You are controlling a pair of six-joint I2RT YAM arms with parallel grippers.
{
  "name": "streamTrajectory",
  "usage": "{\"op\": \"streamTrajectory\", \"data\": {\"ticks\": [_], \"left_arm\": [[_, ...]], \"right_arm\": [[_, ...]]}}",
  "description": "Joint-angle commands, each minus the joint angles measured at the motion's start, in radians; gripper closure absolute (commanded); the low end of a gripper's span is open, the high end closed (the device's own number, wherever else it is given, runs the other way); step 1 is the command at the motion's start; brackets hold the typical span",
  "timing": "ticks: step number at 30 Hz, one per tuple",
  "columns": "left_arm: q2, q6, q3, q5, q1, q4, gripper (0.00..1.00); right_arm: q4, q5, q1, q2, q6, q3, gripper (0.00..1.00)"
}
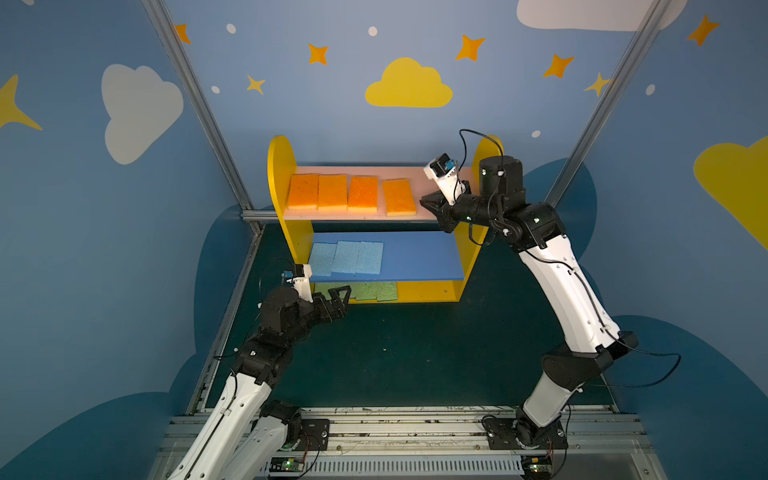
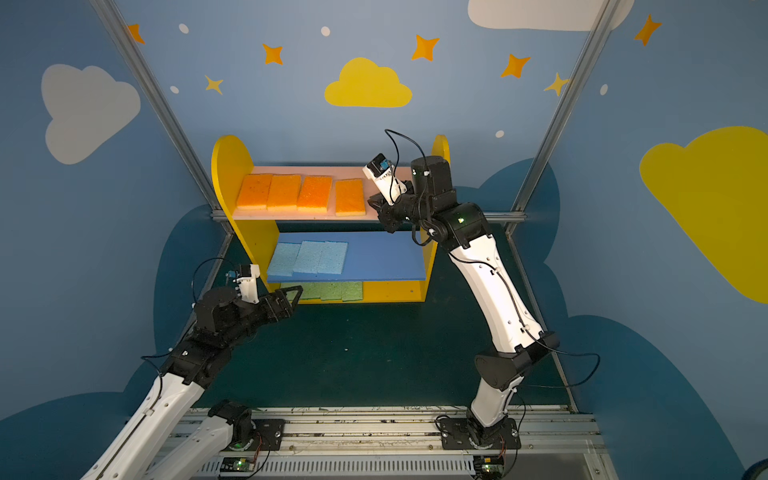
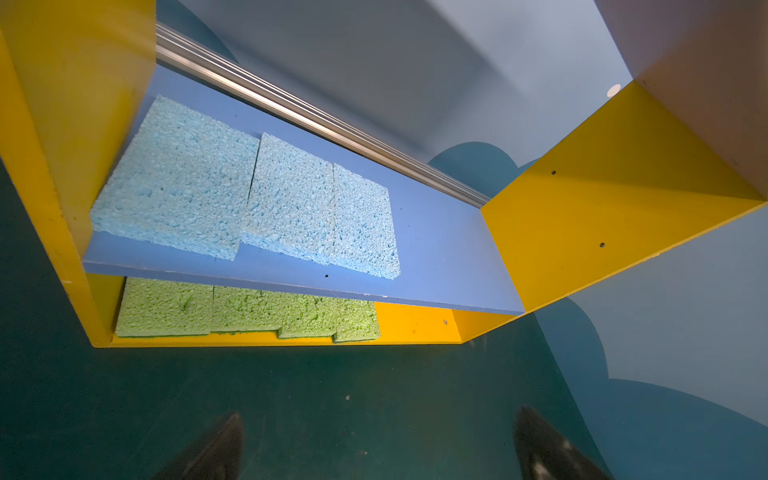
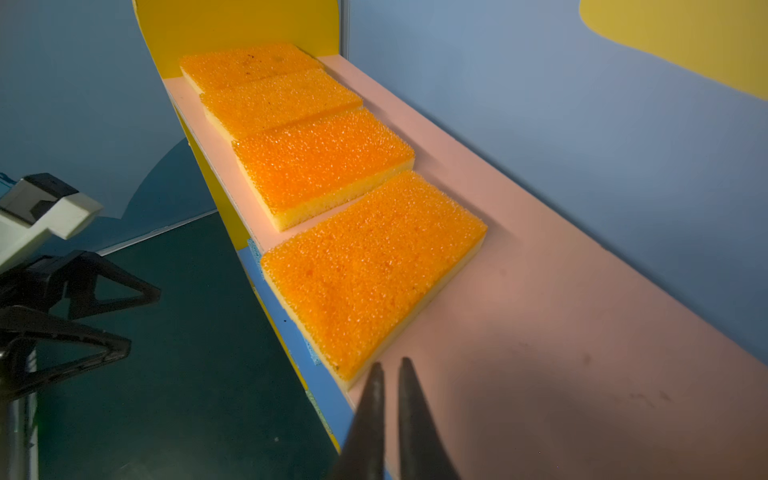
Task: Place and organize the cleaning sponges onto the shelf
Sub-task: 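Push the new sponge with the right gripper against the row to align it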
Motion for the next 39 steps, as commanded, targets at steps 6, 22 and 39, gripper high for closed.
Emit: {"op": "streamTrajectory", "data": {"ticks": [6, 22, 39], "left_arm": [[-0.006, 0.013, 0.023, 0.005, -0.003, -0.004, 0.00], [-0.003, 0.009, 0.023, 0.002, -0.003, -0.002, 0.01], [0.006, 0.013, 0.027, 0.002, -0.003, -0.002, 0.01]], "right_arm": [[0.046, -0.048, 0.001, -0.009, 0.021, -0.050, 0.46], [0.014, -0.065, 0.001, 0.116, 0.056, 0.068, 0.56], [-0.008, -0.206, -0.006, 0.236, 0.080, 0.204, 0.53]]}}
